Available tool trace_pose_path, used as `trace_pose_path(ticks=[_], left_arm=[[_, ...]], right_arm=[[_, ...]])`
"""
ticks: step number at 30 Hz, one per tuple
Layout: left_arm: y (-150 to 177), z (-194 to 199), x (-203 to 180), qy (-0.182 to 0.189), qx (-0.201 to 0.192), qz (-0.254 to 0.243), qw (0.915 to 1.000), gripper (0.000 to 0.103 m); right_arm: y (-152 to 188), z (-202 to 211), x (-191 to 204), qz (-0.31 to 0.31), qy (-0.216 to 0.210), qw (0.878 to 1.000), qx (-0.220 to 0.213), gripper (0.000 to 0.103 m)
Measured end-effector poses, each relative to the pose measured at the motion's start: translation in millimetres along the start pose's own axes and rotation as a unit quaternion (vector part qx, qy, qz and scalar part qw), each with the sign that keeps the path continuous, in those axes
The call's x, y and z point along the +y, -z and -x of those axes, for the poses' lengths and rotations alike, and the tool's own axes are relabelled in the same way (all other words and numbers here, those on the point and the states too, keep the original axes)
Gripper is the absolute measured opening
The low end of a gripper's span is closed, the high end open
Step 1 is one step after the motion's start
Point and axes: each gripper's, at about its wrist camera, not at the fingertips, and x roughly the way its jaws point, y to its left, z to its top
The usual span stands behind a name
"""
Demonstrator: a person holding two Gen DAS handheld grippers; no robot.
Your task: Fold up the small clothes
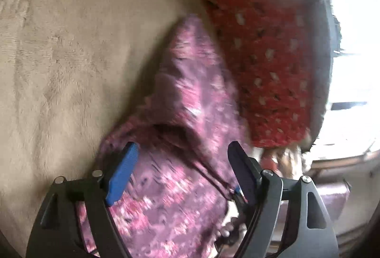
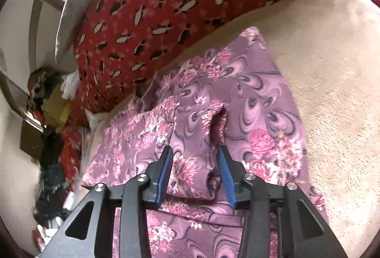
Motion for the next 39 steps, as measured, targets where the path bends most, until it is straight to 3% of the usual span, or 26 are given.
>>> trace_pose_path(ticks=[1,2,3,4,5,7,9,11,13,15,18,19,21,22,25,27,29,35,39], left_arm=[[-4,-7,1,-0.015,0.005,0.004,0.9999,0.075],[-10,-13,-2,-0.035,0.008,0.003,0.9994,0.057],[-13,-18,-5,-0.038,0.018,-0.004,0.9991,0.024],[-15,-20,-8,-0.036,0.027,-0.008,0.9989,0.012],[-17,-21,-13,-0.049,0.029,-0.016,0.9983,0.007],[-18,-19,-15,-0.075,0.017,-0.037,0.9963,0.007],[-16,-26,-13,-0.096,0.026,-0.041,0.9942,0.008],[-13,-35,-2,-0.111,0.041,-0.036,0.9924,0.01],[-11,-31,0,-0.102,0.043,-0.041,0.993,0.01],[-4,-17,-4,-0.099,0.044,-0.059,0.9923,0.011],[9,4,-29,-0.09,0.015,-0.12,0.9886,0.011],[14,6,-41,-0.099,0.002,-0.147,0.9842,0.013],[21,-5,-57,-0.134,-0.013,-0.184,0.9737,0.031],[22,-12,-59,-0.153,-0.014,-0.193,0.9691,0.035],[27,-58,-49,-0.24,0.032,-0.213,0.9466,0.036],[39,-60,-58,-0.267,0.008,-0.256,0.9291,0.037],[54,-59,-66,-0.284,0.021,-0.284,0.9156,0.039],[92,-41,-54,-0.288,0.056,-0.282,0.9136,0.039],[127,-20,-44,-0.286,0.079,-0.289,0.91,0.039]], right_arm=[[0,0,4,0.013,0.008,1.0,-0.001,0.029],[-2,-1,8,0.024,0.005,1.0,0.002,0.006],[-5,1,13,0.033,-0.001,0.999,0.003,0.007],[-10,9,19,0.045,-0.005,0.999,-0.012,0.007],[-16,20,25,0.06,-0.014,0.997,-0.035,0.007],[-25,35,30,0.072,-0.017,0.995,-0.065,0.007],[-31,35,24,0.072,0.007,0.995,-0.068,0.007],[-29,20,7,0.064,0.044,0.996,-0.041,0.007],[-20,0,-14,0.052,0.082,0.995,0.005,0.003],[-16,9,-23,0.032,0.066,0.997,-0.008,0.003],[-16,39,-18,0.018,0.06,0.997,-0.048,0.012],[-15,49,-13,0.026,0.045,0.997,-0.063,0.011],[-10,55,-3,0.042,0.032,0.996,-0.069,0.012],[-6,50,0,0.048,0.03,0.997,-0.059,0.012],[6,11,-3,0.056,0.06,0.996,0.026,0.011],[10,15,-4,0.058,0.054,0.997,0.014,0.011],[9,20,-6,0.035,0.05,0.997,0.045,0.011],[38,45,-6,0.057,0.084,0.988,0.118,0.014],[82,73,-4,0.083,0.1,0.981,0.141,0.015]])
